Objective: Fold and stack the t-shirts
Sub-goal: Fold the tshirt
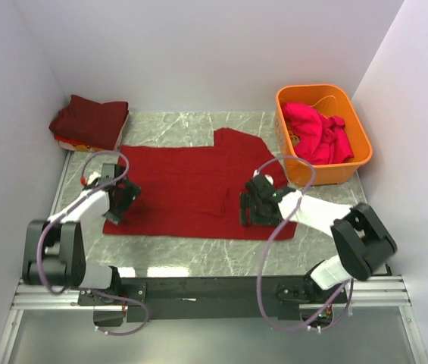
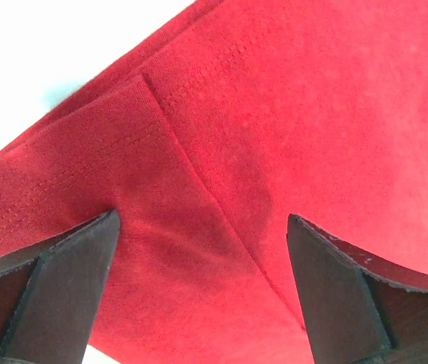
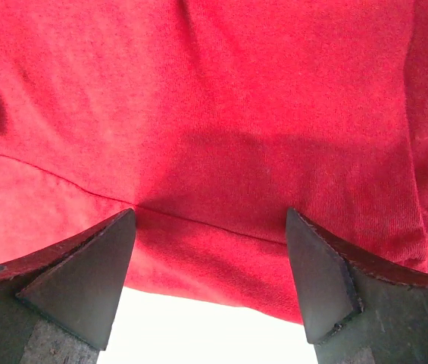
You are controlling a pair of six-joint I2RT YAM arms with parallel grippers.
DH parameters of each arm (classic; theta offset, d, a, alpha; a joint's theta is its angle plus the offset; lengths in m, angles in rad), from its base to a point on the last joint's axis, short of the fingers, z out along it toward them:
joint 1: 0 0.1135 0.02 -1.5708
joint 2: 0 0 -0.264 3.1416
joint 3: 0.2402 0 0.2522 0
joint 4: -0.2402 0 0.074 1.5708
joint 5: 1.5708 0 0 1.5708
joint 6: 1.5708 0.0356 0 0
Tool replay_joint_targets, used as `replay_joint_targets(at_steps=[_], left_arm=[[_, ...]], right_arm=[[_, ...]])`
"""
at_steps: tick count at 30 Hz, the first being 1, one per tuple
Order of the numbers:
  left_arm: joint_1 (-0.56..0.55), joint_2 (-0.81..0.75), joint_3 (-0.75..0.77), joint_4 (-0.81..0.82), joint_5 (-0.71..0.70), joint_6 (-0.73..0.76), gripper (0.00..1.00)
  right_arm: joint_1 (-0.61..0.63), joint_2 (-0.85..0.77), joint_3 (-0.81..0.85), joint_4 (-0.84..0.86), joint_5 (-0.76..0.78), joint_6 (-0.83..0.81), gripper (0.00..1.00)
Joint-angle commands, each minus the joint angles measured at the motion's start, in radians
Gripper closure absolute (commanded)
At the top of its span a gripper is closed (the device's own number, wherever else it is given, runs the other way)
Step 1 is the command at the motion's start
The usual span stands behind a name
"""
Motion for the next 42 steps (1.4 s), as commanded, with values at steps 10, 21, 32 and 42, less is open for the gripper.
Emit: replay_joint_targets(at_steps=[10,21,32,42], left_arm=[[0.000,-0.273,-0.060,-0.338,-0.096,-0.075,0.01],[0.003,-0.001,0.390,-0.270,-0.167,-0.007,0.00],[0.023,0.440,0.812,-0.311,-0.227,0.028,0.01],[0.076,0.673,0.968,-0.322,-0.277,0.018,0.13]], right_arm=[[0.130,-0.224,-0.053,-0.211,0.004,0.151,0.13],[-0.060,-0.154,0.378,-0.032,0.068,-0.004,0.09],[-0.188,0.070,0.627,0.106,0.045,-0.071,0.07],[-0.191,0.147,0.644,0.116,-0.030,-0.096,0.07]])
